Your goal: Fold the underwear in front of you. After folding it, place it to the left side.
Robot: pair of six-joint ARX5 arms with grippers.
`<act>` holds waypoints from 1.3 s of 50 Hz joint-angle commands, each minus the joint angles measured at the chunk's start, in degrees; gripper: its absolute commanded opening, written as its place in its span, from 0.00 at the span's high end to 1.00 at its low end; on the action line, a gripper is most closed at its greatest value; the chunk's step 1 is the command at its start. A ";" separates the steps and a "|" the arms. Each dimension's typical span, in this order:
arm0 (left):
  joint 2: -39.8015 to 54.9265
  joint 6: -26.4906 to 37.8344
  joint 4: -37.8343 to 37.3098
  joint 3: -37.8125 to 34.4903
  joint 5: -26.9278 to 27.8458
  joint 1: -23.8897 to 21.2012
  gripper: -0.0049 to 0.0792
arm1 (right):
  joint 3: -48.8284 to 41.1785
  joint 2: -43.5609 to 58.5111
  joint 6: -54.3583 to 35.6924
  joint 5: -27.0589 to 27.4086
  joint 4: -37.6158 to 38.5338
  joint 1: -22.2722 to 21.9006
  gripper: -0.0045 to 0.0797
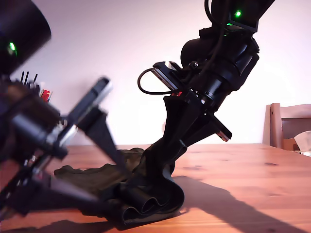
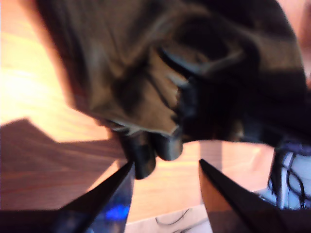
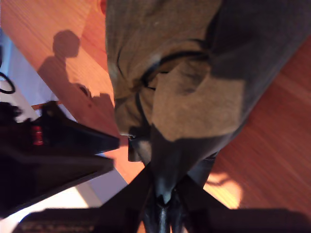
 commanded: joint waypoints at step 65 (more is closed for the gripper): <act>10.34 -0.28 9.42 1.14 -3.98 0.83 0.44 | -0.70 0.28 -1.25 -3.28 -0.33 0.63 0.96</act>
